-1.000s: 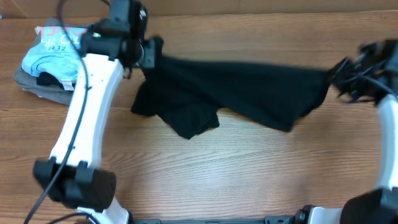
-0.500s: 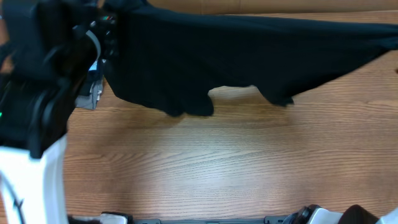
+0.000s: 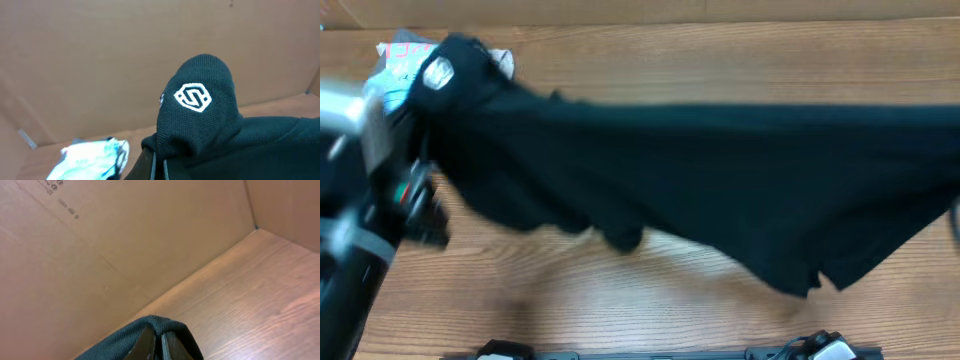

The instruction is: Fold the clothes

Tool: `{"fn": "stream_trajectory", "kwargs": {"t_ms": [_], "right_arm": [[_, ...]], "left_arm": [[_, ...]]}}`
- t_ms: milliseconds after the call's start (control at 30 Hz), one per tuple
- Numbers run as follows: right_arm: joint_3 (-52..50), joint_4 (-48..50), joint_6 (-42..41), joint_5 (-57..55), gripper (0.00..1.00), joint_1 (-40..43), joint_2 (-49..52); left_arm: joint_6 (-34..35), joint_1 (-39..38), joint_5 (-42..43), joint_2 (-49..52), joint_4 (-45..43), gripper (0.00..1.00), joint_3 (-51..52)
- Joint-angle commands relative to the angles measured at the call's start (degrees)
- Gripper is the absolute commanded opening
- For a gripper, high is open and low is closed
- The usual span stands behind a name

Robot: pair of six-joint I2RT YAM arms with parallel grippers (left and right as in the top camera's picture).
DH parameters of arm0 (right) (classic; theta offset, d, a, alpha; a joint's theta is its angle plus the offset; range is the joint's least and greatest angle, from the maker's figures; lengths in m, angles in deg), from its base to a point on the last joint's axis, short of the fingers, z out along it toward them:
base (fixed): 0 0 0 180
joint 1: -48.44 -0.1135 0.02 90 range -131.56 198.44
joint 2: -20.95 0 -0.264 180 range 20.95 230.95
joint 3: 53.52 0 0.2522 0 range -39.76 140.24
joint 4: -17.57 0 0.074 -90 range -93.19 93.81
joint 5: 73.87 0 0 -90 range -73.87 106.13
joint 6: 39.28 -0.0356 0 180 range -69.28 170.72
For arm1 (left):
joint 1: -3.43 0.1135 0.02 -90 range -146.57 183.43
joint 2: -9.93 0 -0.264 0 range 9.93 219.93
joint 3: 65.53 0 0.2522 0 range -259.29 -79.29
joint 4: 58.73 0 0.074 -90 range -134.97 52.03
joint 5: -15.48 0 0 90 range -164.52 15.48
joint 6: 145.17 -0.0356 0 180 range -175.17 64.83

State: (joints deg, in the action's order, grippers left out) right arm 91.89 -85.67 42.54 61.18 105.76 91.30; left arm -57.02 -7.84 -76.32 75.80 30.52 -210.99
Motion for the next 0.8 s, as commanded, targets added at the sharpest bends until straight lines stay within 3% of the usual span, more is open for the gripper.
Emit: {"fn": "stream_trajectory", "kwargs": {"t_ms": [0, 200, 400, 767], "right_arm": [[0.85, -0.9, 2.29, -6.38, 0.04, 0.94, -2.23], [0.68, -7.32, 7.8, -8.37, 0.04, 0.92, -0.66], [-5.25, -7.54, 11.65, -8.39, 0.04, -1.51, 2.36], [-23.12, 0.68, 15.13, -15.3, 0.04, -17.75, 16.33]], "left_arm": [[1.81, 0.04, -8.07, -1.81, 2.12, 0.04, -1.22], [3.63, 0.04, -11.28, 3.45, 8.68, 0.04, 1.88], [5.33, 0.04, -11.26, 13.22, 11.08, 0.04, 7.8], [6.58, -0.04, -8.44, 37.44, 5.42, 0.04, 11.5]]}}
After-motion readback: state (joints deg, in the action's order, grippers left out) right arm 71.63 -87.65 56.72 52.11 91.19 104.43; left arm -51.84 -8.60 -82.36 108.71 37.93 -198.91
